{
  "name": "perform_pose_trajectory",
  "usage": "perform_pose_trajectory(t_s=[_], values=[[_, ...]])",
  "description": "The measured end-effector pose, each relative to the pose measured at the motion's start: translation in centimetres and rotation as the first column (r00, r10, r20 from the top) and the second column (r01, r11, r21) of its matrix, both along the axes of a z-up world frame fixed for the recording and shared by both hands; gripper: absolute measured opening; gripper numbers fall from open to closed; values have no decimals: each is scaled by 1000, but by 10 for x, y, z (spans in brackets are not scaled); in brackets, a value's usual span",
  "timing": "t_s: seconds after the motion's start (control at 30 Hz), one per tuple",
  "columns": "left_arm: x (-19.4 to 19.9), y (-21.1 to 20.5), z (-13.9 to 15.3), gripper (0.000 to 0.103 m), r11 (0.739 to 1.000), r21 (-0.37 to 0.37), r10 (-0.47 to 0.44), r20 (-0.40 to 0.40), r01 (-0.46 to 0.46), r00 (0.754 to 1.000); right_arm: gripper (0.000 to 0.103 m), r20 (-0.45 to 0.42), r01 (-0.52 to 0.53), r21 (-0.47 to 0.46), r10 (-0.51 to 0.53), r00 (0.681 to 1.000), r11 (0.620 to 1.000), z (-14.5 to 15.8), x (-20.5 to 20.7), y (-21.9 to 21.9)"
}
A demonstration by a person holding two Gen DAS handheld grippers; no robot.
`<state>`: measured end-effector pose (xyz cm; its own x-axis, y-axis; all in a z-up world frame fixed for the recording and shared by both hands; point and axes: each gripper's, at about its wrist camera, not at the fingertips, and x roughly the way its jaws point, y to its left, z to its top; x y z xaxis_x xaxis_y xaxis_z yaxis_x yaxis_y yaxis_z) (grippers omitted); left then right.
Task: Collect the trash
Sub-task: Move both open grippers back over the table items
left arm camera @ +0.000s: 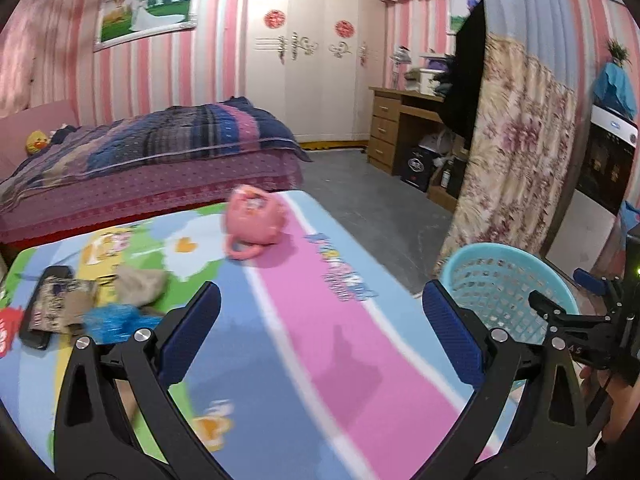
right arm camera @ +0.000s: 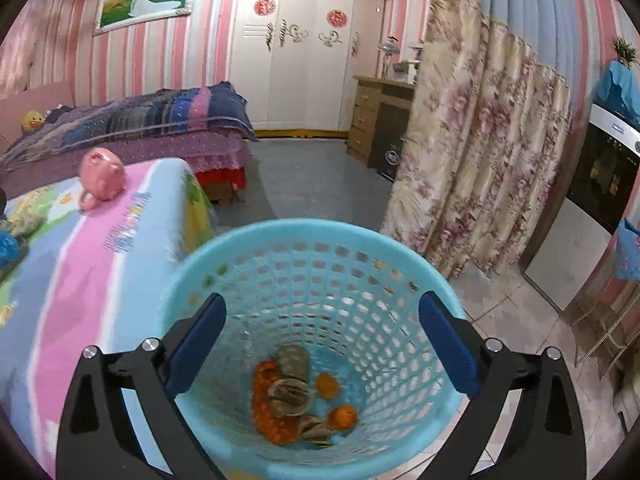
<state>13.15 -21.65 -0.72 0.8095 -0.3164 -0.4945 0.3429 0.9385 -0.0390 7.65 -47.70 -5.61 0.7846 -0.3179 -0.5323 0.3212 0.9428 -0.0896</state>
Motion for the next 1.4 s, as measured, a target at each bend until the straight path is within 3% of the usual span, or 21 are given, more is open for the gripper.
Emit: perform_pose_trajectory(t_s=[0.3,0.7,0.83,1.0,1.17,1.4], values=[[-12,93,1,98,985,41,167,4,-167,986,98,64,-137,-2,137,989,991,34,8,80],[1,180,4,98,969,28,247,-32,-246,969,98,33,-302,-40,303,952,952,43,42,187],[1,201,8,98,962,51,268,-5,-268,963,98,41,-329,-31,330,943,944,47,55,212],[8,225,4,98,953,57,301,-22,-299,953,98,39,-335,-12,335,941,942,37,69,232],[19,256,-5,98,938,50,344,-50,-342,938,98,-18,-365,-21,365,931,931,14,81,249],[35,300,-30,98,907,59,420,-88,-416,903,98,-48,-424,-32,422,905,905,2,94,274]])
